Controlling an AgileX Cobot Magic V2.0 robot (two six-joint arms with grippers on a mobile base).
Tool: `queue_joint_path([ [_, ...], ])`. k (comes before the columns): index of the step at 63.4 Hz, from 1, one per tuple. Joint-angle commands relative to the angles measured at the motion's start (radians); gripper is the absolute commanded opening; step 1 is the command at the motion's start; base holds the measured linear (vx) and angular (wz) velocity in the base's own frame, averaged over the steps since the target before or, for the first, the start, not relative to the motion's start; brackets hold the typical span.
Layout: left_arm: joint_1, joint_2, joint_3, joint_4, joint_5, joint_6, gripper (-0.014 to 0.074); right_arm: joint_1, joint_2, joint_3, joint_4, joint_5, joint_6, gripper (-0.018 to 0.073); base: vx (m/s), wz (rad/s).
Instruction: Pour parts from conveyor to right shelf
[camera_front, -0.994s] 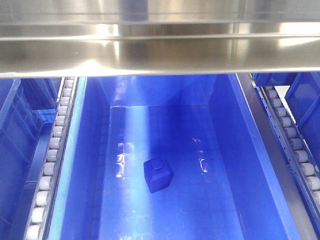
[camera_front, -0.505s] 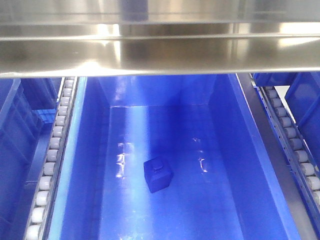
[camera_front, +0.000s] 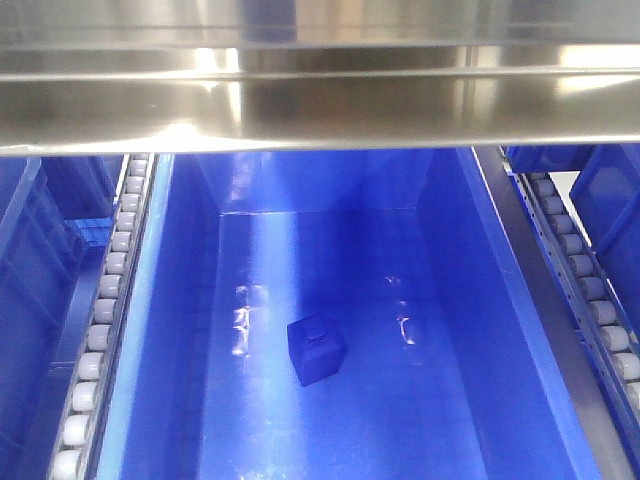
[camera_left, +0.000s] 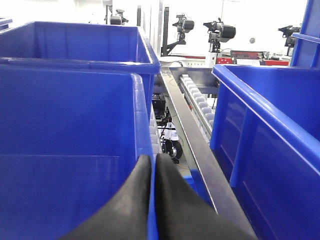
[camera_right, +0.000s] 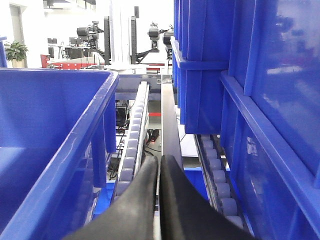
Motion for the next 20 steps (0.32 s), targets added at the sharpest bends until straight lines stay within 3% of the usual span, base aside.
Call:
queue_joint_path([
  [1, -0.004, -0.012, 0.031, -0.003, -0.077, -0.009, -0.0006, -0.006, -0.013, 0.022, -0.002, -0.076, -0.007, -0.0009, 0.0, 0.0],
  [20, -0.004, -0.012, 0.031, -0.003, -0.077, -0.009, -0.0006, -0.006, -0.013, 0.022, -0.002, -0.076, -0.007, -0.0009, 0.0, 0.0],
])
